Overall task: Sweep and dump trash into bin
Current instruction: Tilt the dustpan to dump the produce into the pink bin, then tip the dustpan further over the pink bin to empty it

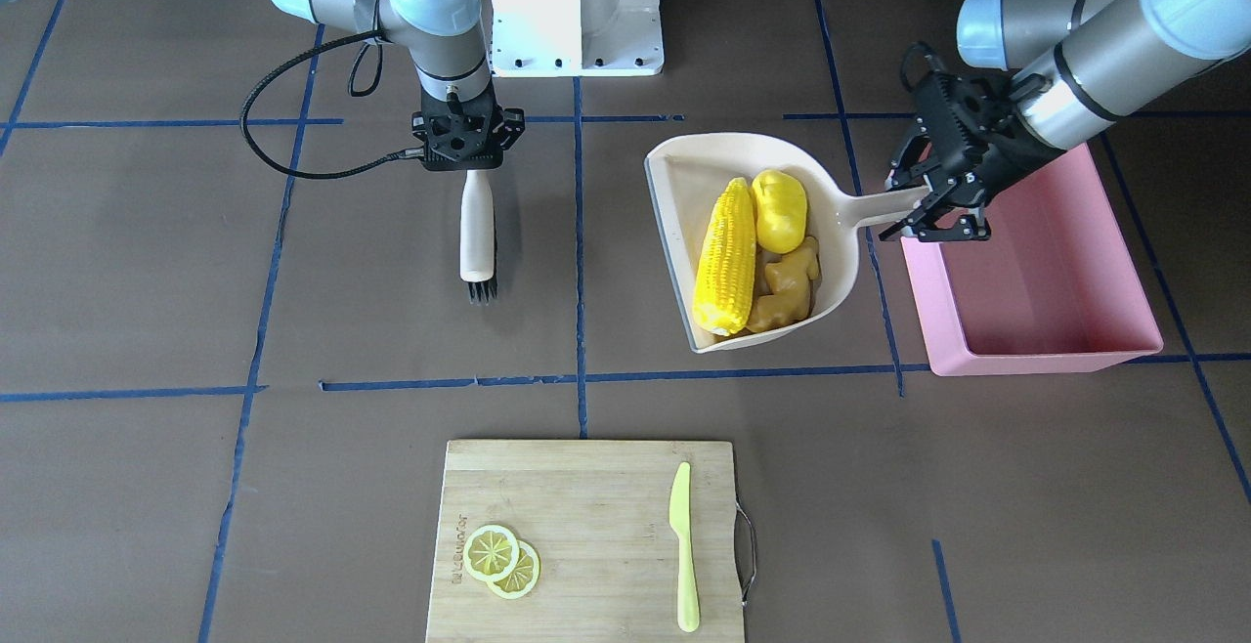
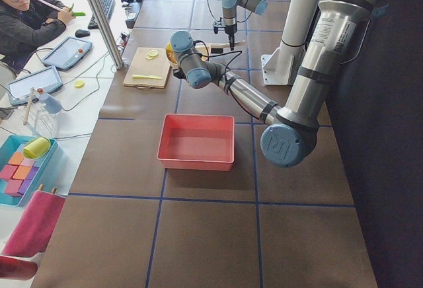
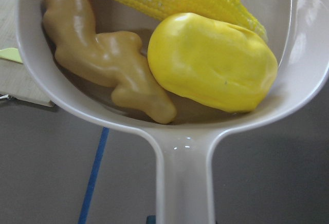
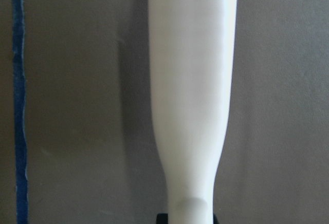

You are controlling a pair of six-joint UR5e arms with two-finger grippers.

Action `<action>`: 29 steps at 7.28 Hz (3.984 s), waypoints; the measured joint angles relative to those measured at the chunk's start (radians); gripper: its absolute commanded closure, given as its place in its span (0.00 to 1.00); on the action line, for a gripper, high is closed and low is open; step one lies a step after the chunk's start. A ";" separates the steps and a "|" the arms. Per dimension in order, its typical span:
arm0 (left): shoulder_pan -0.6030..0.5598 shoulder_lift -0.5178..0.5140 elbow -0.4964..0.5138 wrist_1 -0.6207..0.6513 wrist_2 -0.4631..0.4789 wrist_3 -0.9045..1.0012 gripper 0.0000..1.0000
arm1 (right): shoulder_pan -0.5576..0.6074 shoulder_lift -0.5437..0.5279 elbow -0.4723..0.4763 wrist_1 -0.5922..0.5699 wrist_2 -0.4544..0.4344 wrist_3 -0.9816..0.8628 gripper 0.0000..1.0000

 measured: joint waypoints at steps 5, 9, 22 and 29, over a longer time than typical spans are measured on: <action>-0.165 0.042 0.042 0.052 -0.019 0.369 1.00 | 0.001 -0.001 0.001 0.000 -0.002 -0.005 1.00; -0.261 0.088 0.050 0.246 0.040 0.715 1.00 | 0.000 -0.001 0.001 0.000 -0.003 -0.007 1.00; -0.376 0.258 0.101 0.248 0.142 0.915 1.00 | -0.015 -0.008 0.001 -0.001 -0.031 -0.007 1.00; -0.400 0.290 0.010 0.269 0.365 1.102 1.00 | -0.019 -0.014 0.001 0.000 -0.031 -0.005 1.00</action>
